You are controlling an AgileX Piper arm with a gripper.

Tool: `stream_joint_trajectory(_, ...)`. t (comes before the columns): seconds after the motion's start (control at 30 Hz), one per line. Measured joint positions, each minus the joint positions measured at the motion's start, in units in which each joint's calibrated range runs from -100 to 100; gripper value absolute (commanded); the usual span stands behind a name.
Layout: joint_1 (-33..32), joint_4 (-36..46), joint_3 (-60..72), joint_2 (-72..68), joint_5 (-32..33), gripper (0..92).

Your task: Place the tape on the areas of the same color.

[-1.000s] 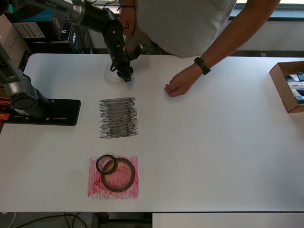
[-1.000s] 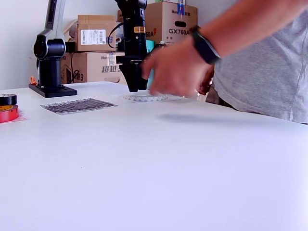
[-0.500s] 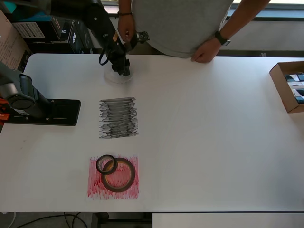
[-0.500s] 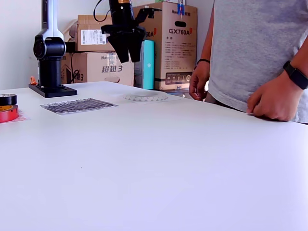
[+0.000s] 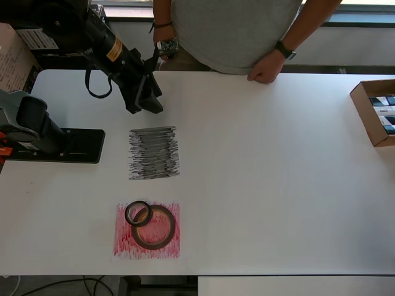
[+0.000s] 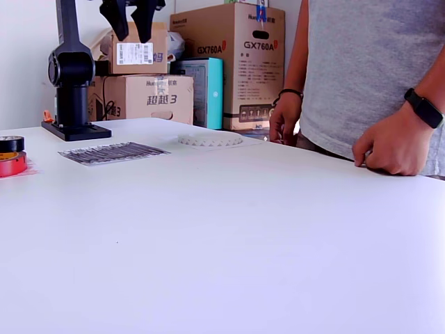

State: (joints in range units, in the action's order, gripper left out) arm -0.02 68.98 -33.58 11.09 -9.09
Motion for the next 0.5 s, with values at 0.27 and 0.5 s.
stream_joint_trajectory(0.27,12.16,-1.52,0.0,0.84,-4.8,51.6)
stream_joint_trajectory(0.5,23.03,-1.52,0.0,-0.21,-9.82,51.6)
